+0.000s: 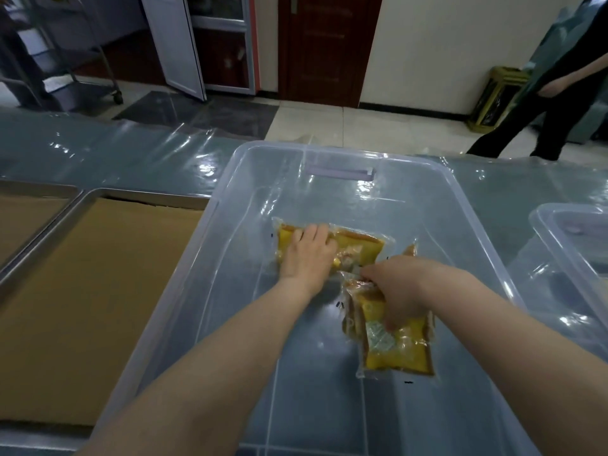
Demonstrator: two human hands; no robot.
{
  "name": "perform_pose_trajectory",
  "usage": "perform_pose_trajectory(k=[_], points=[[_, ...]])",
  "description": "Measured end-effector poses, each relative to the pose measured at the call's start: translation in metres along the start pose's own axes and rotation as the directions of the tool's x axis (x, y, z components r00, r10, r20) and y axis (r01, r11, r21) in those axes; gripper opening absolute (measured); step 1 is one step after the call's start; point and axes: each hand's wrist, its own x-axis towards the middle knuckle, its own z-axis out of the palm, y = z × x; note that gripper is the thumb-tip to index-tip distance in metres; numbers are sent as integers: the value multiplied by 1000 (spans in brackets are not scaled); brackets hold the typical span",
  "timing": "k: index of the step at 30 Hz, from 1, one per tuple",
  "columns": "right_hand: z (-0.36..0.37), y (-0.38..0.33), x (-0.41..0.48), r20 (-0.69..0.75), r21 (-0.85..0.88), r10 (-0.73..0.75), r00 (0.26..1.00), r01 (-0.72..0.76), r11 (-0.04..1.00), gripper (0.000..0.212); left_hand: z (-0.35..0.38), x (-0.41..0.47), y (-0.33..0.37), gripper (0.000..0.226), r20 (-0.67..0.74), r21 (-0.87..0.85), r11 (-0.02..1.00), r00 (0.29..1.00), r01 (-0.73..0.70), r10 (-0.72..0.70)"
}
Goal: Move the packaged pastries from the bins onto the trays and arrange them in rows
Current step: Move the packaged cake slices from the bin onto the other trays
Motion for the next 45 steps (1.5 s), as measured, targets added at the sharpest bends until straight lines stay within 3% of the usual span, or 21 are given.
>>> perform_pose_trajectory(k=[2, 4, 8, 15, 21, 27, 31, 35, 41, 45], points=[[-1, -2, 0, 7, -11, -1, 1000, 1, 1000, 70, 1, 1, -6, 26, -36, 60, 992, 993, -109, 111], [-2, -5, 0, 17, -33, -2, 1000, 2, 999, 74, 1, 5, -10, 24, 28, 41, 983, 984, -179, 178], [-1, -6, 3, 31, -42, -9, 999, 10, 999, 73, 3, 19, -11, 27, 157, -69, 985, 973, -158, 167], [-1, -5, 5, 25, -53, -11, 1000, 12, 999, 77, 6, 13, -15, 33, 196, -220, 960, 956, -173, 217], [2, -10, 3, -86, -55, -25, 996, 20, 998, 72, -10, 7, -13, 40, 268, -218, 971, 952, -92, 151], [0, -7, -22, -293, -50, 31, 956, -48, 998, 55, -65, 1, -38, 39, 188, -318, 944, 982, 84, -24], [-4, -15, -52, -489, -91, 1, 872, -52, 994, 46, -113, -14, -49, 38, 65, -417, 901, 993, 119, -101], [-18, -36, -91, -644, -115, -38, 764, -47, 992, 44, -178, -40, -69, 37, -106, -531, 845, 986, 52, -128], [-61, -96, -144, -844, -140, -95, 529, -47, 989, 40, -259, -110, -130, 38, -372, -634, 774, 874, 7, -312], [-95, -159, -161, -913, -165, -159, 375, 16, 986, 45, -286, -169, -189, 36, -413, -668, 743, 816, 30, -404]])
